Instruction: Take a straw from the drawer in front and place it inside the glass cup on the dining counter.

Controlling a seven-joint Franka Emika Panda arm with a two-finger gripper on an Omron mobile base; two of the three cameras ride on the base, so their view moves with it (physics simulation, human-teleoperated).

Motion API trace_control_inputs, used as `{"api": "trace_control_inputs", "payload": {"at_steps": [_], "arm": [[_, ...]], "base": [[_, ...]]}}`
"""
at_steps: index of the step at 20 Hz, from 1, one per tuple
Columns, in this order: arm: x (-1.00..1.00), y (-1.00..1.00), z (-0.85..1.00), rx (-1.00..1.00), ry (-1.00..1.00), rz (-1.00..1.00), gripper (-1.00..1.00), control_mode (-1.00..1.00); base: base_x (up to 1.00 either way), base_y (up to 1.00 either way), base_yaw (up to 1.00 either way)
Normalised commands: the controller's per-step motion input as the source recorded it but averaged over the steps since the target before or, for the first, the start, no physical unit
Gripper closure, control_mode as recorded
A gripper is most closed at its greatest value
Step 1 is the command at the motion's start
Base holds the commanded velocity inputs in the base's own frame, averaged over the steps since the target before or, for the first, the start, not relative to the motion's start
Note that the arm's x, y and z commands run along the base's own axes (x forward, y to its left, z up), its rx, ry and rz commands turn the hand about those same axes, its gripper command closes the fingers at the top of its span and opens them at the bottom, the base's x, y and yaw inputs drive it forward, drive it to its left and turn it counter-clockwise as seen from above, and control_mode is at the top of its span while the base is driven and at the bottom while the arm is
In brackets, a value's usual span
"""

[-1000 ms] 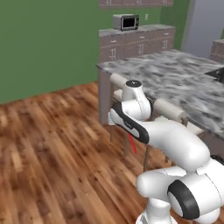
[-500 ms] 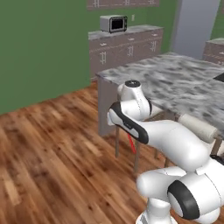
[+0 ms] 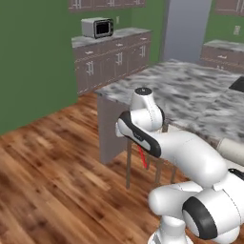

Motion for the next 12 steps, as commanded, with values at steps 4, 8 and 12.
{"api": "trace_control_inputs", "payload": {"at_steps": [4,8,12], "arm": [[0.0,0.0,0.0,0.0,0.0,0.0,1.0,1.0],[0.0,0.0,0.0,0.0,0.0,0.0,1.0,1.0],[0.0,0.0,0.0,0.0,0.0,0.0,1.0,1.0]], "base": [[0.5,0.52,-0.37],[0.47,0.42,-0.39],[0.39,0.37,-0.42]]}}
